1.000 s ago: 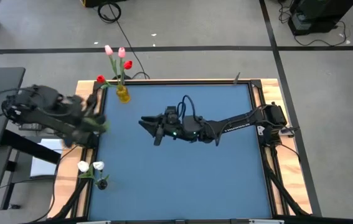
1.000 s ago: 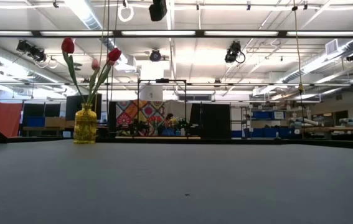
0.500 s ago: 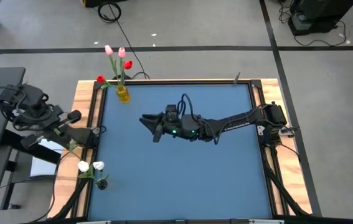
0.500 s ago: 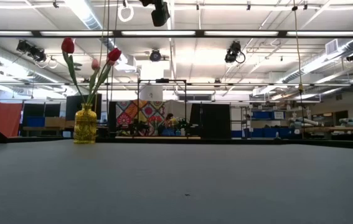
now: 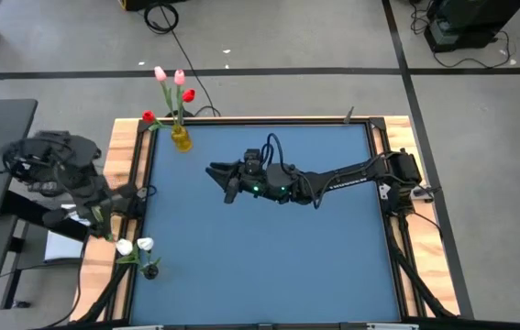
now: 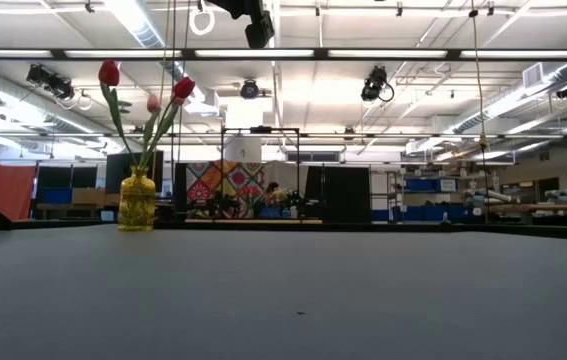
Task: Sort flowers into vase by color
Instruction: Put the black flower into the transparent vase, then return to Home Position
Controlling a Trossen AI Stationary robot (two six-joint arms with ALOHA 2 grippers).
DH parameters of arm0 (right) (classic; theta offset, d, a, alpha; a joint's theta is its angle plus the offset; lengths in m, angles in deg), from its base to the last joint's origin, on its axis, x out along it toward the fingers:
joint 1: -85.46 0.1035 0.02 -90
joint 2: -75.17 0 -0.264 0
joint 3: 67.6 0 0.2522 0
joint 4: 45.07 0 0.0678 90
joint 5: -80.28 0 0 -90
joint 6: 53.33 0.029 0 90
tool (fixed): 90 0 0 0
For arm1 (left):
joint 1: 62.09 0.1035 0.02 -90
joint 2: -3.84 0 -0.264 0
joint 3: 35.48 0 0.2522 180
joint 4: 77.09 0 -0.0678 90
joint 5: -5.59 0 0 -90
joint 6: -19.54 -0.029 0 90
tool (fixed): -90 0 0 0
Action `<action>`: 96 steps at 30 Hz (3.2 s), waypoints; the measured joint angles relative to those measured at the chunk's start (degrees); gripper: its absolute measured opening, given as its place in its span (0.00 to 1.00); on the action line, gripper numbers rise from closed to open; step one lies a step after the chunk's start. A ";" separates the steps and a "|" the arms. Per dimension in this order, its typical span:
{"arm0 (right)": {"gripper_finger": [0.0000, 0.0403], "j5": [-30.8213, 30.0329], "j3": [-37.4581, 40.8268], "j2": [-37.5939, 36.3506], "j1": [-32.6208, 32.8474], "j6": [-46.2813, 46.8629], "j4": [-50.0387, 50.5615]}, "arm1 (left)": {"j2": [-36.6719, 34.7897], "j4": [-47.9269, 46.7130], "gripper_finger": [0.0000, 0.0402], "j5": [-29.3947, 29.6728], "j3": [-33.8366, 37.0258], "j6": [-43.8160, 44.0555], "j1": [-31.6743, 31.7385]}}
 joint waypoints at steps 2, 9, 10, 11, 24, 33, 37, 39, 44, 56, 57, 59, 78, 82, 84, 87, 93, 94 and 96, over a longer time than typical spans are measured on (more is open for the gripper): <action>0.39 0.09 0.00 0.00 -0.15 0.35 0.01 | 0.23 3.65 0.01 -3.67 2.82 -0.23 0.00; 0.39 0.20 0.00 0.00 -0.14 0.37 0.17 | 0.09 8.87 0.01 -6.44 10.41 0.72 0.00; 0.39 0.20 0.00 0.00 -0.06 0.37 0.17 | 0.08 9.11 0.01 -6.49 10.91 0.59 0.00; 0.39 0.20 0.00 0.00 0.00 0.37 0.20 | 0.05 9.43 0.01 -6.54 11.43 0.58 0.00; 0.39 3.22 0.00 0.00 0.61 1.88 2.26 | 0.05 9.01 0.07 -6.11 14.08 3.18 -0.02; 0.39 4.26 0.00 0.00 0.56 1.82 2.34 | -0.10 8.93 0.22 -9.34 14.08 11.13 -0.28; 0.39 5.87 0.00 0.00 0.45 1.76 2.34 | -0.98 8.88 0.29 -11.32 13.86 12.88 -1.59; 0.39 6.66 0.00 0.00 0.45 1.74 2.40 | -1.36 9.05 0.31 -11.47 12.95 12.75 -2.32; 0.39 7.31 0.00 0.00 0.45 1.71 2.40 | -1.87 10.01 0.31 -11.34 9.90 12.59 -2.73; 0.37 2.17 0.04 -6.15 0.39 -3.48 12.35 | -1.81 15.39 0.31 21.60 -0.56 4.66 -2.45; 0.35 1.89 0.02 -7.60 0.39 -5.49 14.66 | -1.81 16.08 0.31 25.74 -1.52 4.01 -2.45; 0.31 2.91 0.02 -10.74 0.32 -10.28 19.76 | -1.83 18.17 0.31 31.85 -2.79 2.45 -2.47; 0.01 8.36 2.77 -26.87 2.37 -30.68 54.21 | -5.28 34.14 0.02 46.74 23.71 7.08 7.76; 0.01 12.26 16.24 -31.87 0.28 -31.42 40.64 | -9.99 40.01 0.01 44.43 31.90 7.45 10.95; 0.01 16.10 24.13 -35.20 -0.87 -32.40 27.59 | -12.27 41.89 0.01 43.74 34.86 7.96 11.08; 0.01 15.23 33.03 -40.62 -1.58 -32.68 15.09 | -14.87 42.30 0.01 43.93 38.37 10.89 11.08; 0.00 17.28 46.15 -49.45 -2.99 -32.80 11.91 | -17.34 44.16 0.00 44.45 46.31 17.04 9.60; 0.00 17.77 48.77 -50.89 -3.27 -31.72 9.50 | -17.69 46.06 0.00 45.71 48.07 17.06 9.63; 0.00 17.21 54.87 -53.32 -3.55 -29.90 2.30 | -18.04 51.83 0.00 48.08 51.75 17.17 9.74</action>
